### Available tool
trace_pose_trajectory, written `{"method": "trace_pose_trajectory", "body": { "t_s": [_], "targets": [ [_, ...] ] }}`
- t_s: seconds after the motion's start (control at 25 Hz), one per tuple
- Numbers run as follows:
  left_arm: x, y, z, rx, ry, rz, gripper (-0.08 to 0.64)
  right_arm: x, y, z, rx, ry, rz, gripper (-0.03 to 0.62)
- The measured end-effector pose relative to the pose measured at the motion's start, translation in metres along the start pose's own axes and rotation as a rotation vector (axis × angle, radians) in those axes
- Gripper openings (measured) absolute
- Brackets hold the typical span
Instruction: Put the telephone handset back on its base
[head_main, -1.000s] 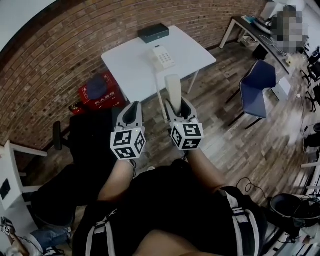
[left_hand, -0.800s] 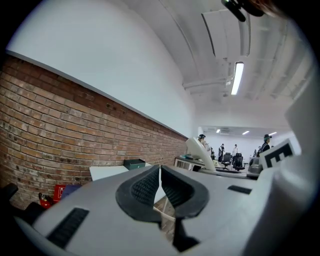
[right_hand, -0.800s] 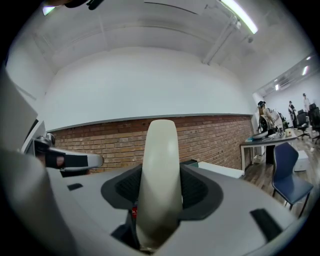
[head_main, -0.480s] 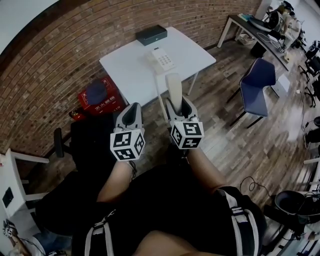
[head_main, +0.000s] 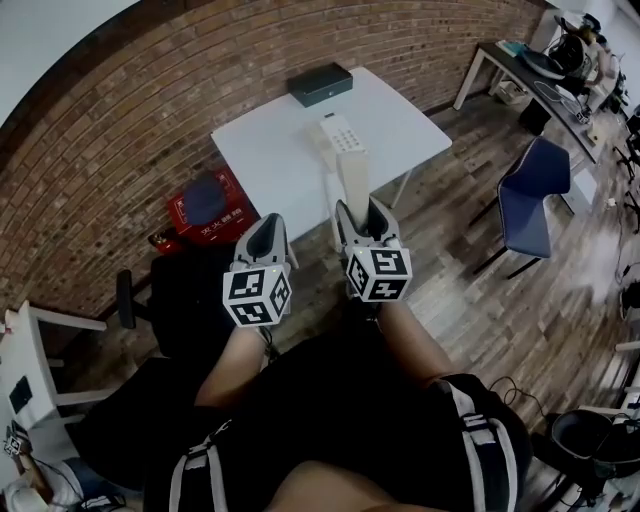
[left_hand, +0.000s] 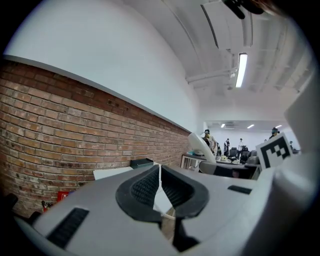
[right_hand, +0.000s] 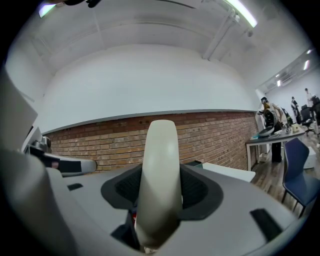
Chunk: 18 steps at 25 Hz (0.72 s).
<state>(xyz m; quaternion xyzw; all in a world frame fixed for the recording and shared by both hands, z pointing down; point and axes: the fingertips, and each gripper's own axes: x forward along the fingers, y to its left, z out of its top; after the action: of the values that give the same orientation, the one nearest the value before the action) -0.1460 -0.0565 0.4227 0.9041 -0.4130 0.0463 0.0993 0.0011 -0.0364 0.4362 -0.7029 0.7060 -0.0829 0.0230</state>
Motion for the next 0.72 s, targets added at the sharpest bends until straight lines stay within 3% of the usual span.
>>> {"method": "trace_pose_trajectory", "body": {
  "t_s": [0.72],
  "targets": [
    [0.154, 0.033, 0.018, -0.037, 0.04, 0.088, 0.012, 0.143, -0.069, 0.01, -0.011, 0.072, 0.115, 0.201]
  ]
}}
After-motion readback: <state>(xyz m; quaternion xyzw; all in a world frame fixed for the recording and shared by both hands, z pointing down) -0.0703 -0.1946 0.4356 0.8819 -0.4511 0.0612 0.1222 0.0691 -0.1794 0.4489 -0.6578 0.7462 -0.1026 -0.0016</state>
